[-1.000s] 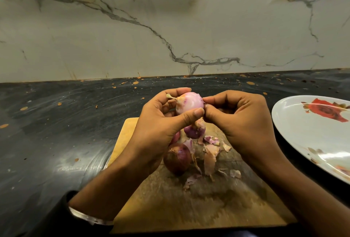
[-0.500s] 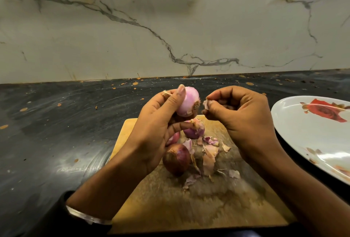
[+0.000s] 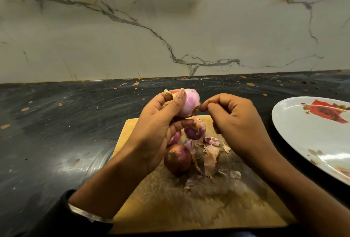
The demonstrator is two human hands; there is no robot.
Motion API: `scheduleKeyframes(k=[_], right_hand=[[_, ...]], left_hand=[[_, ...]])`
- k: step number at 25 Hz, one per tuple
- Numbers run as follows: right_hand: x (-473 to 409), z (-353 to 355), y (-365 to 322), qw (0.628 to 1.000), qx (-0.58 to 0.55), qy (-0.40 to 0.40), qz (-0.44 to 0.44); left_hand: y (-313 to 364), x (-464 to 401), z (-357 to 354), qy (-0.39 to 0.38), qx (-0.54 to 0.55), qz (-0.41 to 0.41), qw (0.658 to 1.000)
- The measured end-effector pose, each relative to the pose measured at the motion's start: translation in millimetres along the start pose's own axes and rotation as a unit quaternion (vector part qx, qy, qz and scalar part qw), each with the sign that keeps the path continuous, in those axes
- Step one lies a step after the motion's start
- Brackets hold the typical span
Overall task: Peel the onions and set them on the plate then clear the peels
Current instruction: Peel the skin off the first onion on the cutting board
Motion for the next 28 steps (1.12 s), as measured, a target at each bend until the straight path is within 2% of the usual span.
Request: scheduleKeyframes(k=[5,11,28], right_hand=[[0.9,6.2,-3.2,0.998,-0.042,0.040,0.037],[1.2,6.0,-6.8,0.993,-0.103,0.025,0.053],[6.1,8.8,-7.1,0.994,-0.024,0.077,0.078]], left_hand=[[-0.1,0.5,-4.3,-0.021,0.000,-0.001,1.000],[1.9,2.6,-7.1,-0.033,0.011,-0.006,0.999],[-0.8,7.0,-8.5,-0.035,-0.047,-0.023,0.998]])
Point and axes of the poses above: each hand's wrist, its own x-axis away from the middle knuckle, its own z-axis out of the back of the hand, y = z × x, the point moved 6 cm from there along -x, towards the middle knuckle
